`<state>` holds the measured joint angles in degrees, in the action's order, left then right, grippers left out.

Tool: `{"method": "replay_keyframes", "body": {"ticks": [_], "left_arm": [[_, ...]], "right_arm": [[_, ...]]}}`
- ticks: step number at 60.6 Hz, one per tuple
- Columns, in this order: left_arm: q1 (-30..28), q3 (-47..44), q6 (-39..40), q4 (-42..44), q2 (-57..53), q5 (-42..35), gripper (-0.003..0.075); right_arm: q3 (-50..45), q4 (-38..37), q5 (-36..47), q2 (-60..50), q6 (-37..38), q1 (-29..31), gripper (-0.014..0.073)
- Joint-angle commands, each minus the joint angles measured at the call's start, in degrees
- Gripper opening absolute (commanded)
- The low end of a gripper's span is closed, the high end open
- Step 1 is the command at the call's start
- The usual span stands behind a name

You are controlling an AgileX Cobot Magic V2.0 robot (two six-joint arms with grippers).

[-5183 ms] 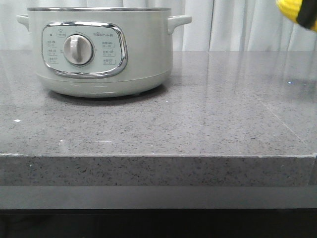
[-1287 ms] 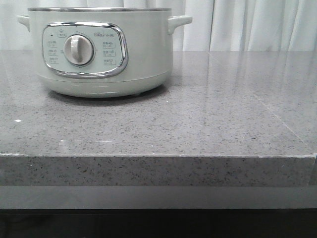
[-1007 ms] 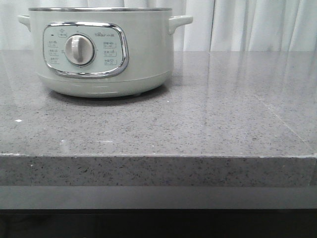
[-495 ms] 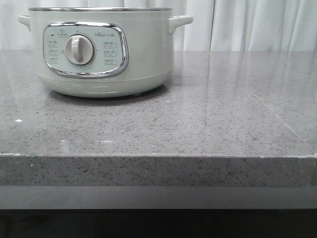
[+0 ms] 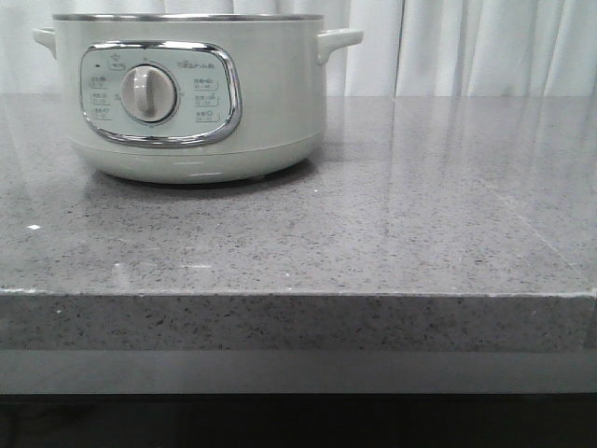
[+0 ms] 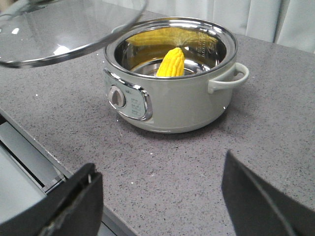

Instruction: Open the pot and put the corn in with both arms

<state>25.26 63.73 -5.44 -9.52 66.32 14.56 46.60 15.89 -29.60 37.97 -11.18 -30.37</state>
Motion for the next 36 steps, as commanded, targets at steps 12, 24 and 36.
{"method": "replay_keyframes", "body": {"ticks": [12, 24, 36], "left_arm": [[-0.1, 13.8, 0.2, -0.5, 11.3, -9.6, 0.0186], [-0.1, 19.7, 0.2, -0.5, 17.7, -9.7, 0.0186], [-0.1, 23.9, 0.2, -0.5, 22.9, -9.9, 0.0186]], "right_arm": [[1.4, 0.2, 4.3, -0.2, -0.3, 0.3, 0.0529], [1.4, 0.2, 4.3, -0.2, -0.3, 0.3, 0.0529], [1.4, 0.2, 4.3, -0.2, -0.3, 0.3, 0.0529]]}}
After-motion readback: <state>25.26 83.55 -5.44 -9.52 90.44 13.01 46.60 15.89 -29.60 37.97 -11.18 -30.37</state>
